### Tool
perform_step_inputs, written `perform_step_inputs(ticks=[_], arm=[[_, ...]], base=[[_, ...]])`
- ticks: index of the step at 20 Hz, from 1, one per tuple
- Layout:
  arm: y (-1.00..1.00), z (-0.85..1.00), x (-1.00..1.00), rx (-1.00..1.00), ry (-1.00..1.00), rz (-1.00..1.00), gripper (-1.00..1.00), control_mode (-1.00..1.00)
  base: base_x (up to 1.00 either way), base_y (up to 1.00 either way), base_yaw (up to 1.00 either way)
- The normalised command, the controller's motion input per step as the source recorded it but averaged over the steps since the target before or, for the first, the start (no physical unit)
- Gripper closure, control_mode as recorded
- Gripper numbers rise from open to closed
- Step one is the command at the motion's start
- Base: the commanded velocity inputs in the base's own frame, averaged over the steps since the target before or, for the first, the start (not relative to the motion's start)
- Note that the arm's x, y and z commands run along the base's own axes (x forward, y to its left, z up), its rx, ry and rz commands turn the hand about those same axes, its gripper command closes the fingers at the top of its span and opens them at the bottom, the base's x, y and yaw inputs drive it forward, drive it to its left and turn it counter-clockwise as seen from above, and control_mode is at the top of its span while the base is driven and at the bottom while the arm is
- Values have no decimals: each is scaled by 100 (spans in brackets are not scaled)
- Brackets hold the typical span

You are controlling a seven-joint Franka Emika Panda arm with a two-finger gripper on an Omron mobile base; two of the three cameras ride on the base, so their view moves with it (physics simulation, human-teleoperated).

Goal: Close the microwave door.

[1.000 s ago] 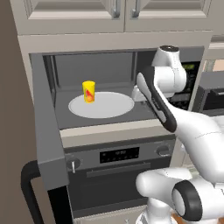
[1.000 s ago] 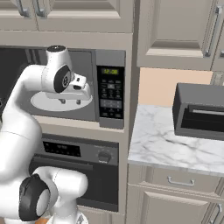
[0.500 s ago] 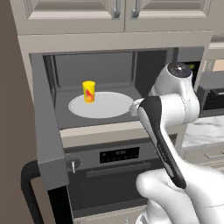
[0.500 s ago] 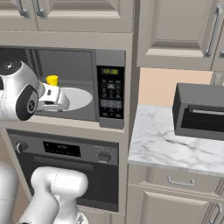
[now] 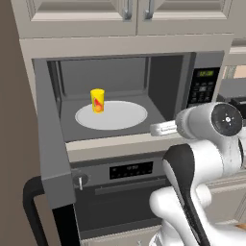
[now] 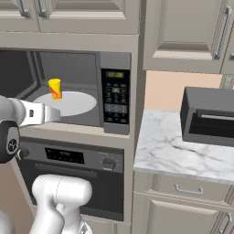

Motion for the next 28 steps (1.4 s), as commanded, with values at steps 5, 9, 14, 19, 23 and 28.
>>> perform_step_inputs(ticks=[5,9,14,19,23,28], arm=[[0,0,-60,0,-50,0,-100,-100],[0,0,-78,0,-47,0,-100,-100],[-1,0,-76,0,-47,0,-100,-100],[-5,-5,-79,0,-39,1,-100,-100],[1,-47,-100,0,-48,9,-100,-100],[43,-89,-100,0,-56,15,-100,-100]], base=[[0,0,0],[0,0,0],[0,0,0],[0,0,0],[0,0,0],[0,0,0]])
